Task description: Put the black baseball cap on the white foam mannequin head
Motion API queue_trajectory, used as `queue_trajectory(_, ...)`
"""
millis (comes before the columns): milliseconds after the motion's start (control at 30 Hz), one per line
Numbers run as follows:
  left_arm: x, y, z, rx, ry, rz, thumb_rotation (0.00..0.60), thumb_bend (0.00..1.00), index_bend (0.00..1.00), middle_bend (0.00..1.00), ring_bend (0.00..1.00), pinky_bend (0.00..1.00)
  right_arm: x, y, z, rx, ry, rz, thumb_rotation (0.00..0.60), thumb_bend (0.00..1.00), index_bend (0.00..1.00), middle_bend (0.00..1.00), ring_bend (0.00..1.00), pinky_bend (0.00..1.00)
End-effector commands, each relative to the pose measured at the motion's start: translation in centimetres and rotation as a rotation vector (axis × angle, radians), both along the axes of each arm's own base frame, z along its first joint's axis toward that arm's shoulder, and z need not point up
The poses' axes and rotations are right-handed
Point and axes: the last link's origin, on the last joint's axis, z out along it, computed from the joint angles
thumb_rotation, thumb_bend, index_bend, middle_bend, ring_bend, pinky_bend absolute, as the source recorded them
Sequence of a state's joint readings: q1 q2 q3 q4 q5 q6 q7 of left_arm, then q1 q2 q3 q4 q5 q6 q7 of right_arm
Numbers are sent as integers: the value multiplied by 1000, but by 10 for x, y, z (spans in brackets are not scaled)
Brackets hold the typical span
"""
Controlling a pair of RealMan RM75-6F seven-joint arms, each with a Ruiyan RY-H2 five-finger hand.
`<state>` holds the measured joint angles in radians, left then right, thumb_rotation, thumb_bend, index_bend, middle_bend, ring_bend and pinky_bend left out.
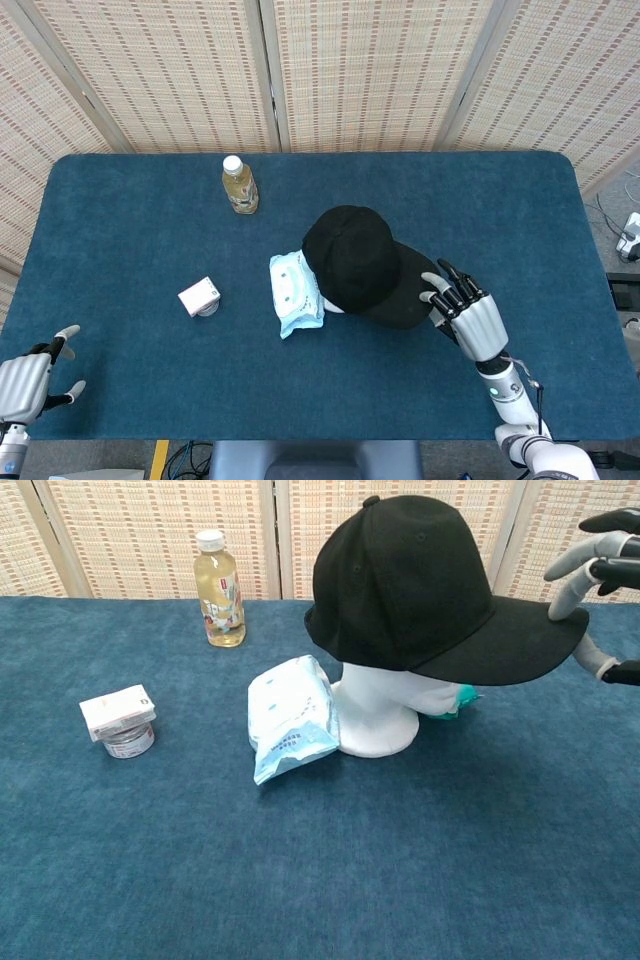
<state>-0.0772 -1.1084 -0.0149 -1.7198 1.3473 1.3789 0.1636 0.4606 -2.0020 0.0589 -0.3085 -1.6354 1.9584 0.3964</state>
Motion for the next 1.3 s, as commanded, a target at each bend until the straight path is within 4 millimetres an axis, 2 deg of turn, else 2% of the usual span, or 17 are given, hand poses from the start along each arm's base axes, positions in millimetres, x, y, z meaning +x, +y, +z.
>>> queue_trajectory(33,0,0,0,-1,0,1,600,191,175,424,328,482,0,0,-1,6,-6,-6,600,369,571,332,143,403)
queue_trajectory(233,0,0,0,-1,0,2,600,191,175,424,328,482,-1,0,-6,30,-20,-21,600,191,385,310,123,393)
queue_trajectory(400,0,0,0,0,0,3,600,190,176,424,328,482,-3,0,-9,46,-21,-43,600,100,282,287,103,384)
queue_trajectory(567,0,0,0,-1,-1,3,600,191,175,425,328,482,-3,2,-10,49,-21,-51,600,66,219,263,82,374)
queue_trajectory(800,0,0,1,2,-1,3,600,190,176,425,328,482,-6,6,0,16,13,-62,600,32,203,249,72,359)
queue_trajectory(1033,0,0,1,3,0,2,600,192,175,424,328,482,-12,13,22,-40,100,-181,600,3,203,241,70,350)
queue_trajectory(1300,2,-1,2,8,0,-5,600,190,175,425,328,482,1,37,70,-91,220,-445,600,2,203,240,70,349)
